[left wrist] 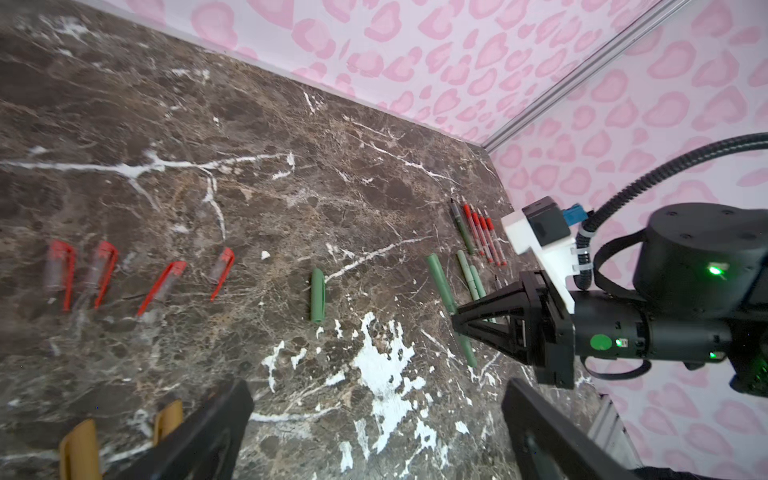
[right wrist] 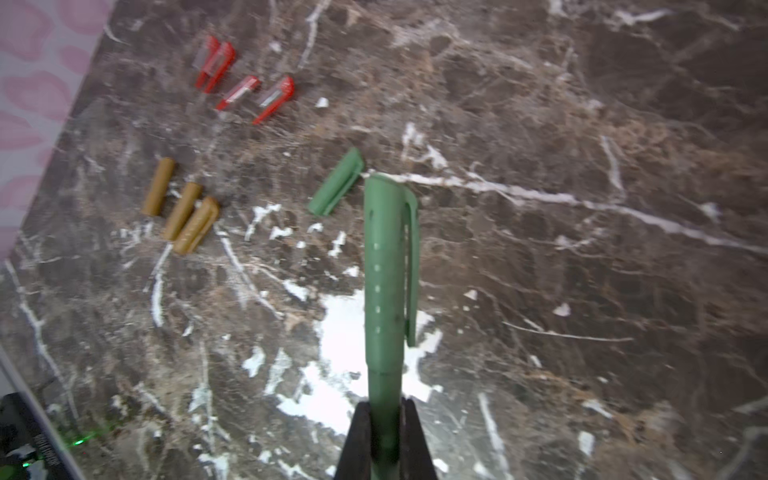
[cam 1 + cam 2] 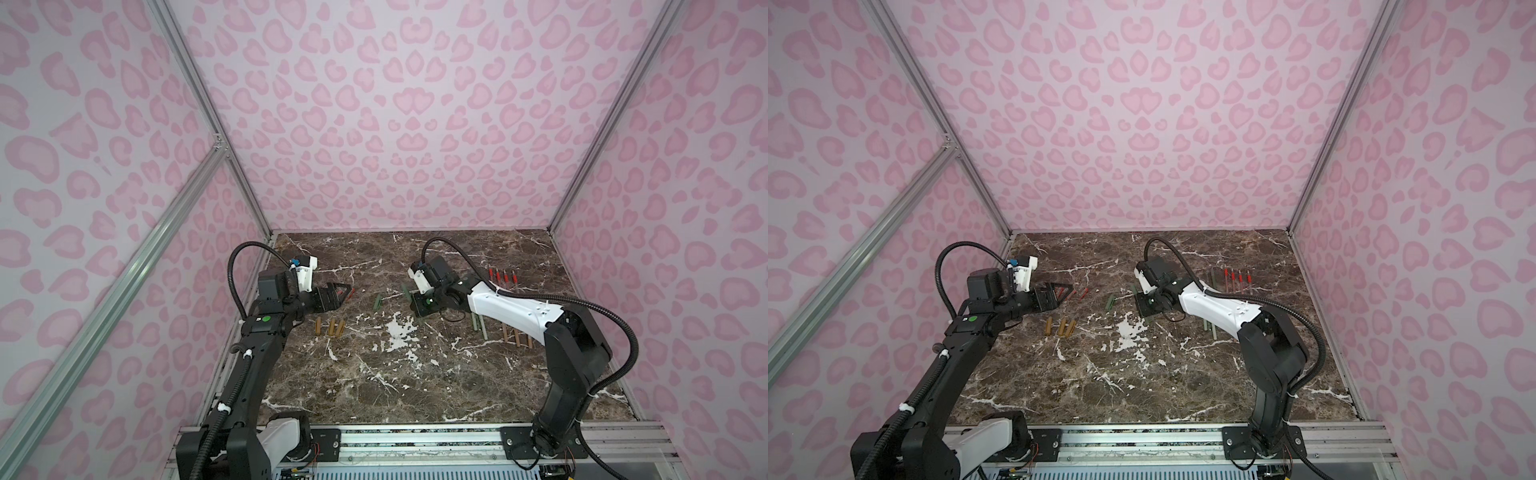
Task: Open the pen caps
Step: 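Lift the green marker cap-first toward the left gripper, then close the left gripper on the green marker's cap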
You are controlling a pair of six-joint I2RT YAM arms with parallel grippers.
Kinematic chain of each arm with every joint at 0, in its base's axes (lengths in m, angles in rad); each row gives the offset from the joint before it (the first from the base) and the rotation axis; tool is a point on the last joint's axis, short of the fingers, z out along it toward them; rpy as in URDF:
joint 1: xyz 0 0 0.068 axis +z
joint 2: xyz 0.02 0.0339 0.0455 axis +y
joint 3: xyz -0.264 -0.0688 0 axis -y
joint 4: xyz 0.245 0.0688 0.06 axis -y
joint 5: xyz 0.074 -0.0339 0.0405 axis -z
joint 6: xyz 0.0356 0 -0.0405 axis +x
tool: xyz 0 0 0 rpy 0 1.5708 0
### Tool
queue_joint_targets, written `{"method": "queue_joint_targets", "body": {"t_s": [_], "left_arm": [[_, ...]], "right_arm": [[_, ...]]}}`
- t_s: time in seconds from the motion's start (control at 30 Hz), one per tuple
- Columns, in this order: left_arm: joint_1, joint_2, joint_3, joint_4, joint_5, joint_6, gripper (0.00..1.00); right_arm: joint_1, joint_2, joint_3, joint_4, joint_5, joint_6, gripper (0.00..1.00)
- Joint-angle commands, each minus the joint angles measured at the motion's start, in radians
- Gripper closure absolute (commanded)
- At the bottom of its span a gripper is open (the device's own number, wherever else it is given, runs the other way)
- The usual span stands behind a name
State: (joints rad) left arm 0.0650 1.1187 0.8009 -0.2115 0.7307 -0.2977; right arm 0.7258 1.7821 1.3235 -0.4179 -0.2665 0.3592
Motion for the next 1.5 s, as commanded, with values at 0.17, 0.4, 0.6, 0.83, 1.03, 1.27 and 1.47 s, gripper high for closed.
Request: {"method": "queue_joint_targets", "body": {"t_s": [0.17,0.4,0.6,0.83,1.03,1.27,1.47], "left_arm": [[-0.065,0.025,-0.033,0.142,0.089,-0.105,0.12],[-0.153,0.066,-0.022,0.140,0.085,-0.078,0.28],[-0.163,0.104,0.006,0.131,0.057,-0.105,0.47],[-0.171,0.122,0.012,0.111,0.023,-0.106,0.70],[-0.172,0.117,0.016,0.094,0.005,-0.100,0.96],[-0.174,0.104,0.011,0.101,0.001,-0.108,0.96],[-0.173,0.096,0.001,0.134,0.027,-0.130,0.96]], "right_arm": [[0.136,-0.045,-0.036,0.256,-0.004,0.151,1.00],[0.196,-0.016,-0.009,0.297,-0.009,0.176,1.00],[0.227,0.010,0.017,0.296,-0.011,0.180,1.00],[0.242,0.025,0.042,0.287,-0.005,0.176,1.00],[0.245,0.041,0.068,0.268,0.001,0.174,1.00],[0.250,0.053,0.079,0.269,0.003,0.169,0.84],[0.246,0.078,0.078,0.281,-0.008,0.164,0.75]]}}
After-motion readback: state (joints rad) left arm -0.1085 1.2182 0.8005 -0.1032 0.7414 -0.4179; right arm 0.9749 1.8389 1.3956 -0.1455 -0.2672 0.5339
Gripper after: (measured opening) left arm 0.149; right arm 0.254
